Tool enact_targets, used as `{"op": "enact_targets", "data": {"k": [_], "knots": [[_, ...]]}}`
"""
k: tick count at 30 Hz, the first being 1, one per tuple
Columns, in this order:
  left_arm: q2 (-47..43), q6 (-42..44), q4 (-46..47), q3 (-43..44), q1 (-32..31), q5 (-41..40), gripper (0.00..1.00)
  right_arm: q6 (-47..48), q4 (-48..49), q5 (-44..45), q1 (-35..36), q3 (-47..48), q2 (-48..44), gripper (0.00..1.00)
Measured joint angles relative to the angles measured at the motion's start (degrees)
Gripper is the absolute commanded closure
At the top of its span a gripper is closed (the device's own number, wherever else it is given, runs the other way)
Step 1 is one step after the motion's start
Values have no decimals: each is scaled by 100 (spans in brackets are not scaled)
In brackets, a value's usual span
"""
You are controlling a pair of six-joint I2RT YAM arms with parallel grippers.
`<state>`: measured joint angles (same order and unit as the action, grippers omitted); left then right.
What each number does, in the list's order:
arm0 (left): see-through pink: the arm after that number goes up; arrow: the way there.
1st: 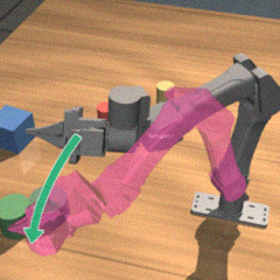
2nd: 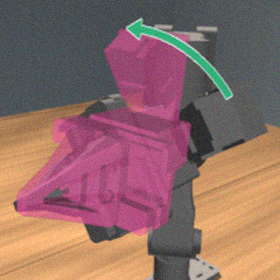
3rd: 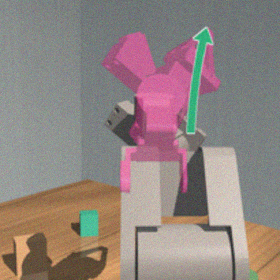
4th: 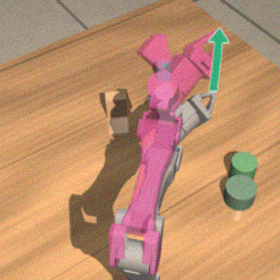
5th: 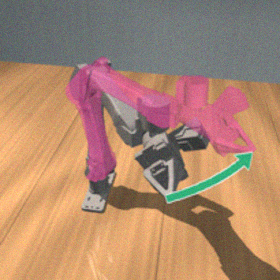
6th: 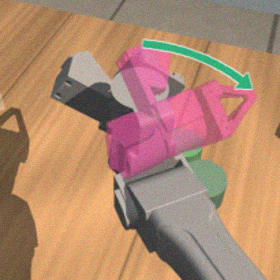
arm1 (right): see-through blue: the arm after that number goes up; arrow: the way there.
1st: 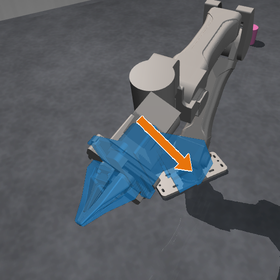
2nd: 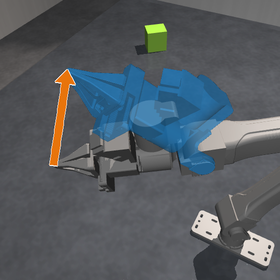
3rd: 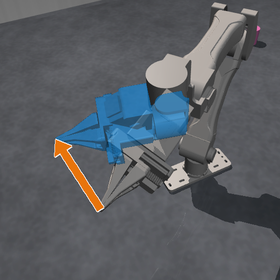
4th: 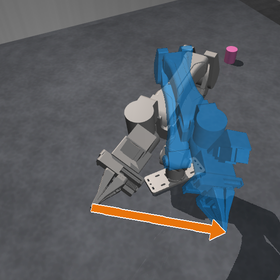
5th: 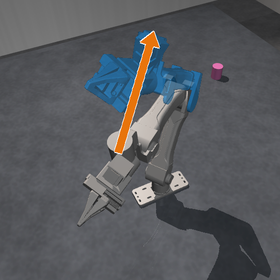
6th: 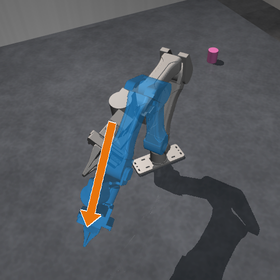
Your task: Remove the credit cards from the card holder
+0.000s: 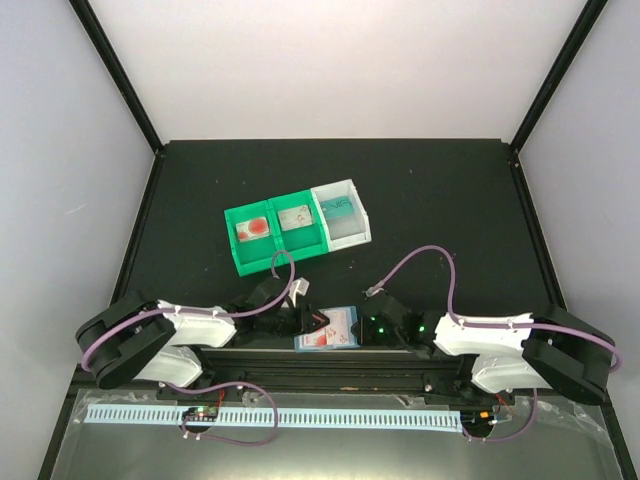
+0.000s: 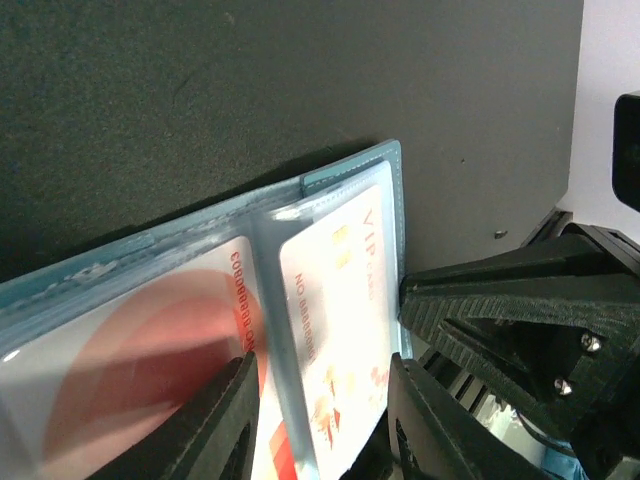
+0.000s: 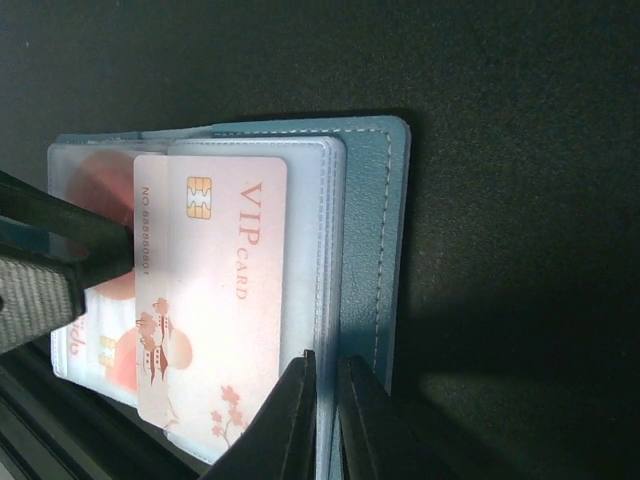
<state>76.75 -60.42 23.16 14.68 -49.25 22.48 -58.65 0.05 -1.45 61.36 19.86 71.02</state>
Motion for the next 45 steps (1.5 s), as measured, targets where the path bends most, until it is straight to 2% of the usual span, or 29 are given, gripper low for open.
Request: {"op": "enact_targets", "data": {"k": [5, 10, 16, 28, 34, 37, 45], "knots": [[358, -26, 238, 87, 0, 76, 76, -63, 109, 0, -2, -20, 42, 91], [503, -94, 385, 79, 0, 98, 98, -133, 186, 2, 0, -61, 39, 92], [297, -120, 367, 50, 2, 85, 98, -212, 219, 42, 0, -214, -144, 93], [-216, 118, -256, 55, 245, 85, 98, -201, -144, 352, 0, -297, -588, 94], [-601, 229, -535, 55, 393, 85, 98, -50, -101, 289, 0, -291, -933, 89], [-651, 278, -592, 55, 433, 83, 99, -7, 85, 103, 0, -291, -901, 85], [-662, 472, -892, 221, 603, 85, 99, 39, 275, -109, 0, -116, -542, 86]]}}
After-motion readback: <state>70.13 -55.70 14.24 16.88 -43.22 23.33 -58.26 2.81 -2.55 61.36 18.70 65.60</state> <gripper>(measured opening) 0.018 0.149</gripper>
